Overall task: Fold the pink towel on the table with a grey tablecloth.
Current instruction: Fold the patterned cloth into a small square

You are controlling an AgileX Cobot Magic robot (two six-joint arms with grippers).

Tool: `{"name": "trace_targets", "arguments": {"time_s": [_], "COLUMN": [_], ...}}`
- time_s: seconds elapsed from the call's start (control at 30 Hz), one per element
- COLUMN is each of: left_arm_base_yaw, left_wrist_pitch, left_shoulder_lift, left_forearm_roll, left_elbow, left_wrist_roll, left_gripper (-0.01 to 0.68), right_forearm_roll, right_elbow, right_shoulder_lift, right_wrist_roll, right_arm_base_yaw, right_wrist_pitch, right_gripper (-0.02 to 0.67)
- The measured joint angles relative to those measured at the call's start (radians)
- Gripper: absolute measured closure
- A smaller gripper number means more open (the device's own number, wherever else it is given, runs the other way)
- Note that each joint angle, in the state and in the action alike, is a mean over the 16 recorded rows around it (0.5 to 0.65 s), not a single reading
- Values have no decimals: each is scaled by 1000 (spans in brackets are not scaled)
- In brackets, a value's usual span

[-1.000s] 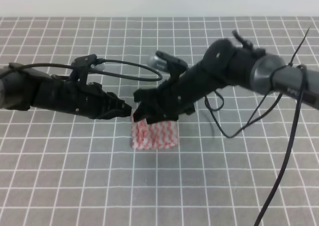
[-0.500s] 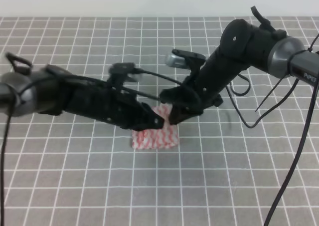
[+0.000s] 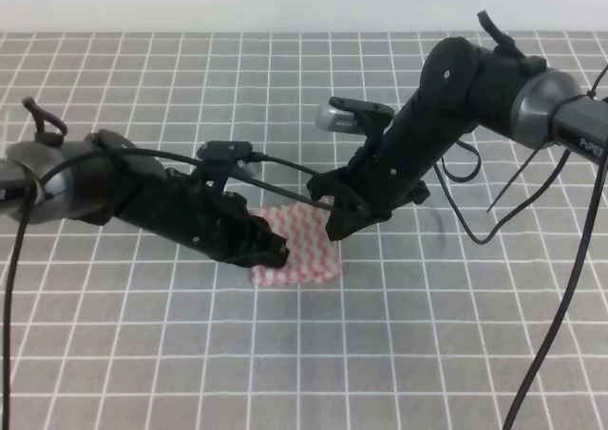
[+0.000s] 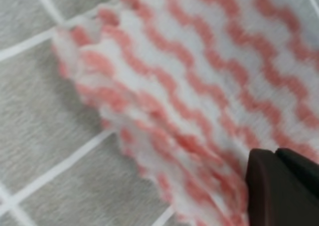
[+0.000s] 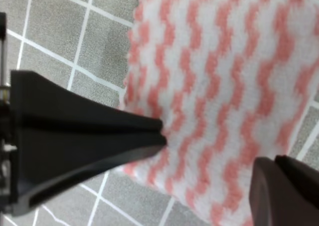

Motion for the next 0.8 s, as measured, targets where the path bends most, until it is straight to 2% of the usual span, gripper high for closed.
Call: {"name": "trace_targets", "arguments": {"time_s": [0.53, 0.8], "left_arm_base_yaw": [39, 43], "left_wrist_pitch": [-7, 34], "left_shoulder_lift": [-9, -9], "left_forearm_roll": [65, 90], "left_elbow": [-6, -59], "left_wrist_roll": [-29, -42], "left_gripper": [673, 673], "right_forearm_roll": [11, 18], "right_elbow": [1, 1], "right_shoulder_lift": [38, 42], "right_wrist_roll": [-4, -4], "right_arm_base_yaw": [0, 0], "right_wrist_pitch": [44, 45], "right_gripper": [664, 664]}}
